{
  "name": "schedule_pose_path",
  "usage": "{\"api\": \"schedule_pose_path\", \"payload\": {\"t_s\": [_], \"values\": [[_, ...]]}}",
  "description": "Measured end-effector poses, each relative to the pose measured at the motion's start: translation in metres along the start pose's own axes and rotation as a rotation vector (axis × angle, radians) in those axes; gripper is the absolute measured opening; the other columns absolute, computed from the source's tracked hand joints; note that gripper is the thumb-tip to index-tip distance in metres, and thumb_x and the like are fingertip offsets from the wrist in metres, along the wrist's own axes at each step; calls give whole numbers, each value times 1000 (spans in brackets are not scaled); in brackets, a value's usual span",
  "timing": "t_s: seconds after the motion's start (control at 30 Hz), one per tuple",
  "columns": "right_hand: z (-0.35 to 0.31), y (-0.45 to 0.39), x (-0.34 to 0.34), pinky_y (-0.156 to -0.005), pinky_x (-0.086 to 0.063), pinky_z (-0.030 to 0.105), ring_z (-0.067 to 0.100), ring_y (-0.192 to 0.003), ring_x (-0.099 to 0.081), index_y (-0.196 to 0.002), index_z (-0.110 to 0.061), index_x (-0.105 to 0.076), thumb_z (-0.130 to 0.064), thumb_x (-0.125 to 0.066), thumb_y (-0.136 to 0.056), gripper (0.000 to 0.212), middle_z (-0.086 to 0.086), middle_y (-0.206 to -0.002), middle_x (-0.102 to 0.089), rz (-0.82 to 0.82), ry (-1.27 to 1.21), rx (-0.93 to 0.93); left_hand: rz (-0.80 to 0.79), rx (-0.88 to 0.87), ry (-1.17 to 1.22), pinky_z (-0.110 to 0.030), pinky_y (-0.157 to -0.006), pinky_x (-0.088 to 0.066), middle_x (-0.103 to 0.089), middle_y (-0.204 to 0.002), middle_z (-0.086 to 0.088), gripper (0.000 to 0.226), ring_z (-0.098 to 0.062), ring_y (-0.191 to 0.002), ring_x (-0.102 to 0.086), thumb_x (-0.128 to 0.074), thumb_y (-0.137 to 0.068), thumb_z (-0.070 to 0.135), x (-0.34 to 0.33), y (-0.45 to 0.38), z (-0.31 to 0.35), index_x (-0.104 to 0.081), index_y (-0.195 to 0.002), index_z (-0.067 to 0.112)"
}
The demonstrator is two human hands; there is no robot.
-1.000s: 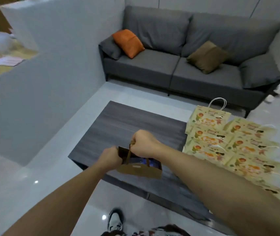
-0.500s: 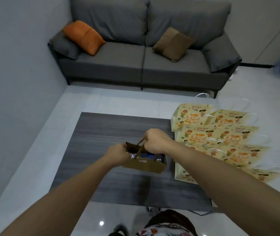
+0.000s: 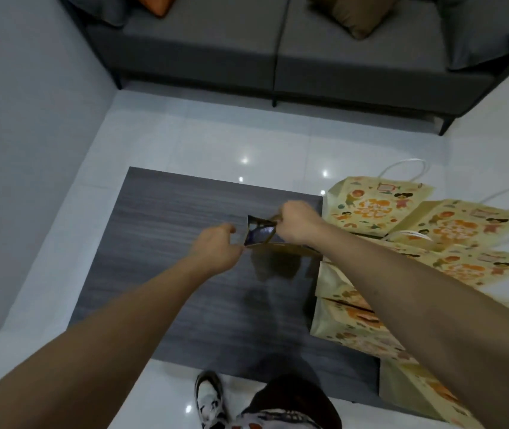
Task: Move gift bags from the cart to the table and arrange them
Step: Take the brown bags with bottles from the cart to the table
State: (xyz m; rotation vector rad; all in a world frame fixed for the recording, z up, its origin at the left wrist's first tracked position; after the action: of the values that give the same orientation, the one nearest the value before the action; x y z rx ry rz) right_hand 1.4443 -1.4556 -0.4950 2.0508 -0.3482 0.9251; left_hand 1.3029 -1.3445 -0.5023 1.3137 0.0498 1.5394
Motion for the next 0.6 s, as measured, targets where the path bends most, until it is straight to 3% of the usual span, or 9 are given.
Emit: {"api": "schedule_pose_path", "payload": {"t_s": [0.3,0.43,0.6], "values": [[41,-94,8,-61,-49,30,23,-78,-57,-87,-10,-62,-14,-66,-86,6,7,-87,-58,4,11,-45,-59,55,-34,-32,-98,-43,-51,-145,-9,56,-26,-128,-52,-59,-99,38,-30,-36,0,-43,-148,17],[44,-121,20,-49,-35,26,21,-70,-52,-75,-7,-57,-1,-57,-84,11,7,-77,-53,68,-20,-72,-88,59,-63,-31,-97,-44,-49,-147,-9,56,-25,-128,-52,-60,-99,37,-32,-39,-6,-43,-148,17],[49,-135,32,-47,-32,26,19,-62,-47,-67,-8,-51,1,-54,-85,20,6,-71,-49,107,-16,-70,-87,87,-63,-33,-102,-43,-47,-149,-9,55,-26,-131,-50,-60,-99,35,-23,-48,-6,-44,-148,16]]}}
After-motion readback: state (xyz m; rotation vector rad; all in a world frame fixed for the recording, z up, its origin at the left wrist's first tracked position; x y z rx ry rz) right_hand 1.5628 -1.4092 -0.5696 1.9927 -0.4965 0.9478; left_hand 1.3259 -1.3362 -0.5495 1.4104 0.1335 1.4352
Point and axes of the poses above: each hand's wrist, its own y-axis away from the middle knuckle, its own x-axis out of the back of the hand, z = x × y, the point moved 7 cm from there along -y, towards the middle knuckle
